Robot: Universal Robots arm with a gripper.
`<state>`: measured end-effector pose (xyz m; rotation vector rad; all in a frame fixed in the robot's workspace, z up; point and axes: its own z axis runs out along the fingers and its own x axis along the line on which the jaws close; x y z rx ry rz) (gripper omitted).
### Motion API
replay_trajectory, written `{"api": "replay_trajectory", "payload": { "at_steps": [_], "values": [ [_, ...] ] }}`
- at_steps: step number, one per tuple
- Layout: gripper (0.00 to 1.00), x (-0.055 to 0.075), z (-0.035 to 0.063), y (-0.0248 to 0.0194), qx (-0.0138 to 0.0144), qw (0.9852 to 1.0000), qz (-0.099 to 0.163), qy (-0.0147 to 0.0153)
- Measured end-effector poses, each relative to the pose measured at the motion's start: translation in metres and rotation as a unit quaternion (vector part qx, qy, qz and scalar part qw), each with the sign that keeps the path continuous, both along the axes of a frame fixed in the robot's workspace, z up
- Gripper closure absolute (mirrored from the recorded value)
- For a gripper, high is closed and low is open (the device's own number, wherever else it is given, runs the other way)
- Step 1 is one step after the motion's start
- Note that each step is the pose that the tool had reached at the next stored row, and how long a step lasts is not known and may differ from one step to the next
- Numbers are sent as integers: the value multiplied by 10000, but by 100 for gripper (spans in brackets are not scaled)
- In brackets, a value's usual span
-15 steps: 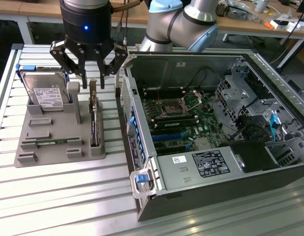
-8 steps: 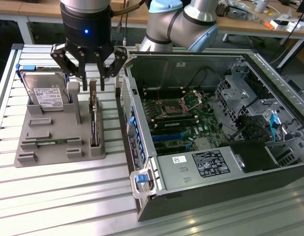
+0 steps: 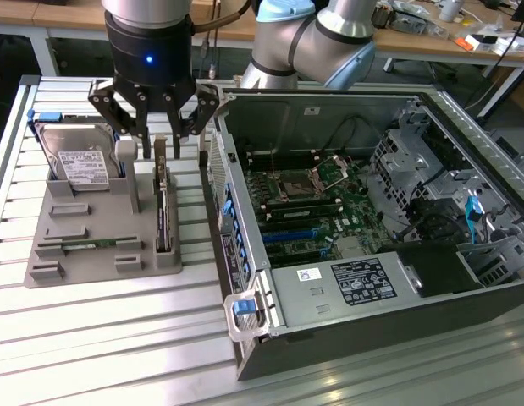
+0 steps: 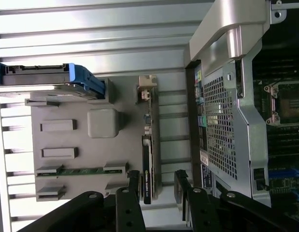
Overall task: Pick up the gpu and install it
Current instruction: 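Pick up the gpu and move the gpu toward the slot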
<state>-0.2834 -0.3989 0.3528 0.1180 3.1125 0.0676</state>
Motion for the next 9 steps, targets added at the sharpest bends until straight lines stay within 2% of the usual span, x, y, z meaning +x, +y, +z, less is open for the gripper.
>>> {"api": "replay_trajectory", "payload": {
  "at_steps": [9],
  "values": [
    [58, 0, -82, 0, 0, 10000, 0, 0]
  ]
}}
